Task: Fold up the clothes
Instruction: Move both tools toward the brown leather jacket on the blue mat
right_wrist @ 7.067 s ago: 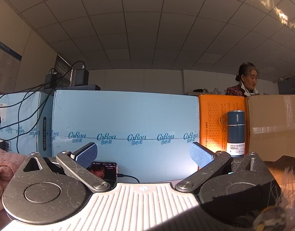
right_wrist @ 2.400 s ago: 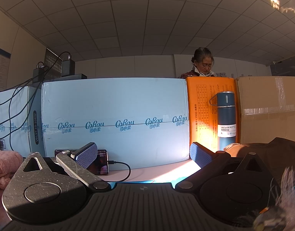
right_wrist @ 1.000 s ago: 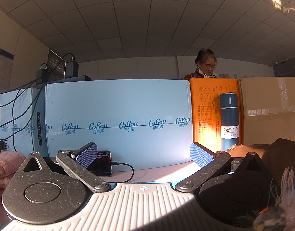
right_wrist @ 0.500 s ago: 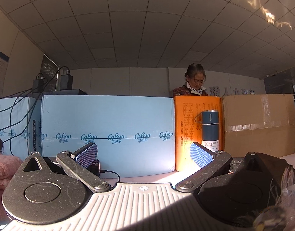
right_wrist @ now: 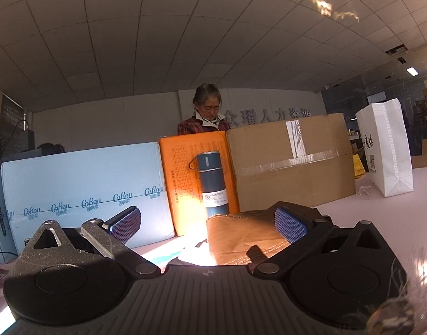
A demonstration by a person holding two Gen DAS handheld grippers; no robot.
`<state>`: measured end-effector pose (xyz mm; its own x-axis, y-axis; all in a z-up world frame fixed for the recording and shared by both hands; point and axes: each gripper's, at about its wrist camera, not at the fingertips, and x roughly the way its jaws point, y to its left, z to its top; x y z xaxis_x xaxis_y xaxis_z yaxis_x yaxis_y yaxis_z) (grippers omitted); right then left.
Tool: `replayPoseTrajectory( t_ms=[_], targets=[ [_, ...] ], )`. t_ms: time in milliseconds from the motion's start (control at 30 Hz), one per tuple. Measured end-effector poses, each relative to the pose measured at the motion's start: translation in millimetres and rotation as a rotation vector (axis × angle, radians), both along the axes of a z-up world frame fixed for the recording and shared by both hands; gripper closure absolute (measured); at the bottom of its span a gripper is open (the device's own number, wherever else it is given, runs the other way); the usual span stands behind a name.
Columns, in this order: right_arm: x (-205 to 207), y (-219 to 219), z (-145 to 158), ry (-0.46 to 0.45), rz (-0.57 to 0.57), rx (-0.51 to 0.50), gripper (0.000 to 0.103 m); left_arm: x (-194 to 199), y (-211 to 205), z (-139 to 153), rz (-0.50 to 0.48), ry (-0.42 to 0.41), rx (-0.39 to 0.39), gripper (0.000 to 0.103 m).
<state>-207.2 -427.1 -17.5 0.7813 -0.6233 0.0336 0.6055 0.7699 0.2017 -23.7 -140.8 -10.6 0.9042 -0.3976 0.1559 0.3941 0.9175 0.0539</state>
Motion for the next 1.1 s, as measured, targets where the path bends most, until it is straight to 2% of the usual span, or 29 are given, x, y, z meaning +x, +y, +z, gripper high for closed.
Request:
replayPoseTrajectory(
  t_ms=[67,233,300,467,533,667,733,867,1033,1100],
  targets=[
    [-6.8,-9.3,0.4,-0.01,-0.026,0.014,0.0,-6.7,-11.3,5.5,-0.082,0.041,0.003,0.0],
    [-21.1,-32.8,-1.5,-0.035,-0.077,0.047,0.0,-21.9,-49.3,18.8,-0.296,0.045,0.059,0.0],
    [-24.9,-40.9,-3.1,-0.04,-0.094,0.056,0.0,-21.4,-67.8,21.0,-0.37,0.07,0.075,0.0],
    [-34.3,-66.4,-7.4,-0.044,-0.131,0.112,0.0,-4.4,-122.8,22.1,-0.508,0.176,0.117,0.0],
    [-36.6,-79.2,-8.4,-0.04,-0.14,0.146,0.0,6.0,-145.3,24.5,-0.547,0.249,0.13,0.0],
    [-38.1,-111.1,-11.1,-0.034,-0.146,0.242,0.0,27.1,-190.3,23.3,-0.573,0.392,0.168,0.0],
    [-39.0,-128.1,-13.8,-0.042,-0.146,0.302,0.0,29.5,-211.0,17.8,-0.583,0.391,0.232,0.0],
    [-37.2,-165.3,-22.0,-0.069,-0.121,0.432,0.0,24.1,-255.2,2.4,-0.638,0.32,0.373,0.0],
    [-28.2,-217.8,-39.6,-0.174,-0.024,0.675,0.0,0.0,-302.3,-19.4,-0.676,0.138,0.565,0.0],
    [-19.0,-235.8,-45.0,-0.218,0.001,0.764,0.0,-6.7,-317.1,-27.1,-0.678,0.106,0.62,0.0]
  ],
)
